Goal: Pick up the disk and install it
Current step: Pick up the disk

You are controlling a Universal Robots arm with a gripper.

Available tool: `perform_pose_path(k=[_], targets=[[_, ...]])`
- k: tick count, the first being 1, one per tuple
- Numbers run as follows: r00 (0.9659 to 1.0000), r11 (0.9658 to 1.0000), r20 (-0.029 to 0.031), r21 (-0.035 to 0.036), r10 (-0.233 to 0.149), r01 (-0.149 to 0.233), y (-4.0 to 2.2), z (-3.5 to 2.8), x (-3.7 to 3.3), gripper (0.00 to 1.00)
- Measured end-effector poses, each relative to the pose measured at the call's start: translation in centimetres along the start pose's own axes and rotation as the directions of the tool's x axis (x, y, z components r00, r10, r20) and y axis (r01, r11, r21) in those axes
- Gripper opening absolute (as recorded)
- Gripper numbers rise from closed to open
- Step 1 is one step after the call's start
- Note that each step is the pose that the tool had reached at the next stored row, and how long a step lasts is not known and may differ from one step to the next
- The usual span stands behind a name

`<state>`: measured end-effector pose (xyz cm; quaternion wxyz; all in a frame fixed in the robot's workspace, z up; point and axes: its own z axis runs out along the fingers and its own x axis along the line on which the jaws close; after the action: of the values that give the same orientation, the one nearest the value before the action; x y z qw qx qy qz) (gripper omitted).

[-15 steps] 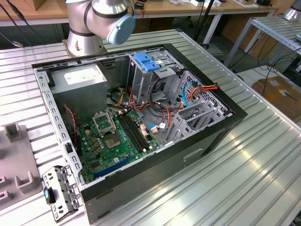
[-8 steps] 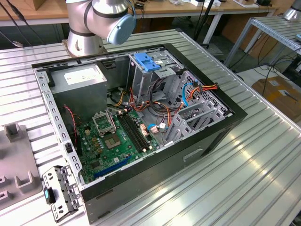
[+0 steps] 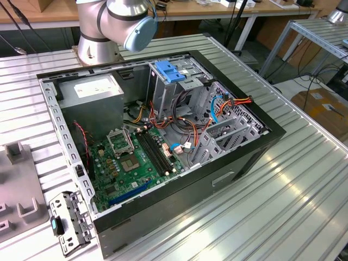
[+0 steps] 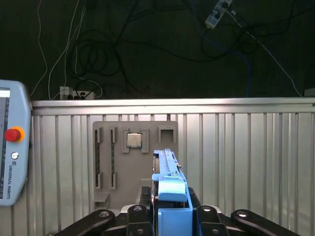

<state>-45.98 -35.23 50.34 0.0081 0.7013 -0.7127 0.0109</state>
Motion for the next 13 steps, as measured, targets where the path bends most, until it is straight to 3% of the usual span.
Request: perform_pose_path(k=[13], targets=[[1.0,1.0,0.0001,0.0001,0.0,0.0,-0.69,0.01,-0.01,0.37]])
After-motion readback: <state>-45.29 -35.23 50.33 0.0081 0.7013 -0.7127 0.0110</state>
